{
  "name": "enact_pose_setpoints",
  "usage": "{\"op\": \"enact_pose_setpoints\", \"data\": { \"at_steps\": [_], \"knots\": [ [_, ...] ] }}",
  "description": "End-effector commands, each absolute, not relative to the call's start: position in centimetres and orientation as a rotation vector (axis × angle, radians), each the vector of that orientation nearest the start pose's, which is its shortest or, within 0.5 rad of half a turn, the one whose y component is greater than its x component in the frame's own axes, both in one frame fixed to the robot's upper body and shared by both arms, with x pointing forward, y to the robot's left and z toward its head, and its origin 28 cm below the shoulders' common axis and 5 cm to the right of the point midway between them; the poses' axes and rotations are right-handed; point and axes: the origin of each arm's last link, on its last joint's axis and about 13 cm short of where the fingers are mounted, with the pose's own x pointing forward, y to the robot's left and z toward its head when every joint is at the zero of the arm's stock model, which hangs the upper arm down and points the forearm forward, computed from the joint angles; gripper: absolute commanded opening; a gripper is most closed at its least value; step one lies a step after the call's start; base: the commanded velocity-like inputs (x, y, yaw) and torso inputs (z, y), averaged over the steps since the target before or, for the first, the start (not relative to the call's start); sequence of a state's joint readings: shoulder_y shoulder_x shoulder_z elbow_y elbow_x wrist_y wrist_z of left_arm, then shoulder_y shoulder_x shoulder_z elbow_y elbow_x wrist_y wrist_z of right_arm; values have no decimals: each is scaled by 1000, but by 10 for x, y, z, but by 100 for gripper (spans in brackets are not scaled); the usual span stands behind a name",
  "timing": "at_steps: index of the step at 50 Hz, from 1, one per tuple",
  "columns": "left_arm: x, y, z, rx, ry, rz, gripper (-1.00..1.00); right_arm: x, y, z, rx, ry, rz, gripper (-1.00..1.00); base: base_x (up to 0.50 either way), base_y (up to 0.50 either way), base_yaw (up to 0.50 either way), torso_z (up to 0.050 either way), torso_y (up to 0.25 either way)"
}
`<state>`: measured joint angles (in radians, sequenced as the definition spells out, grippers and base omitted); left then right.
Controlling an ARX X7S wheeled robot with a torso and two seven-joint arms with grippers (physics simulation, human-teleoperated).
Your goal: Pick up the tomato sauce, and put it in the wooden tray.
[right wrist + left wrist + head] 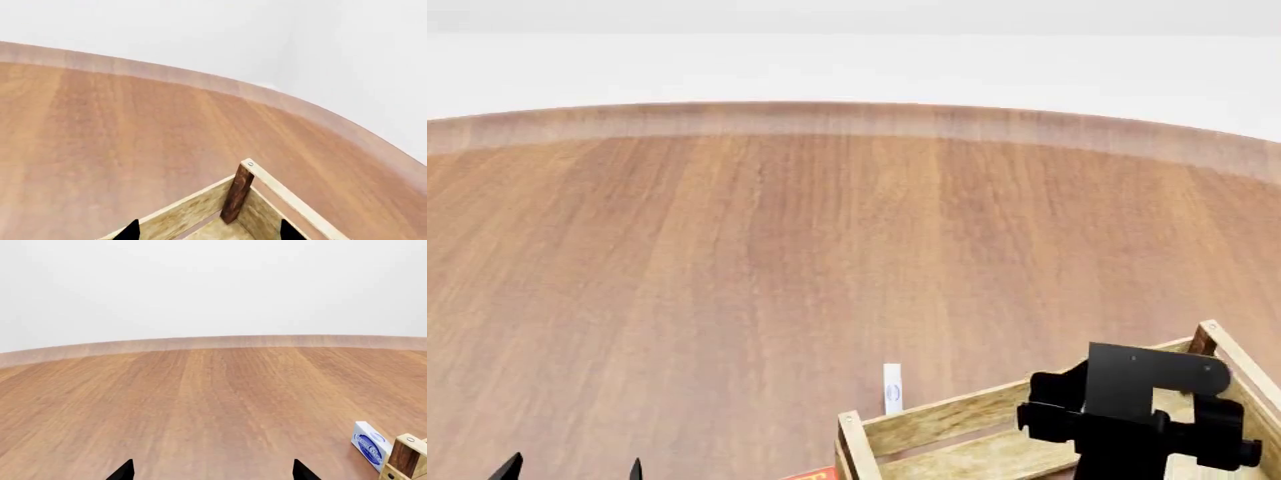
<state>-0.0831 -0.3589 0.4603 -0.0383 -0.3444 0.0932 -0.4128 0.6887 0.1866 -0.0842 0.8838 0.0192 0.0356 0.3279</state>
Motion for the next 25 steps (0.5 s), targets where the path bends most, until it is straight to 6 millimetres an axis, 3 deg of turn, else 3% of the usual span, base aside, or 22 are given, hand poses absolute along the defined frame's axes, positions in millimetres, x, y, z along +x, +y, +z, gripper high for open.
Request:
{"op": "enact_pose_setpoints", "data": {
  "at_steps": [1,25],
  "knots": [
    [211,206,12,13,6,-15,100,333,-159,47,-188,167,-388,100,0,0,0,0,0],
    [211,206,12,13,6,-15,100,301,-149,93,-218,37,-324,100,0,0,0,0,0]
  ]
}}
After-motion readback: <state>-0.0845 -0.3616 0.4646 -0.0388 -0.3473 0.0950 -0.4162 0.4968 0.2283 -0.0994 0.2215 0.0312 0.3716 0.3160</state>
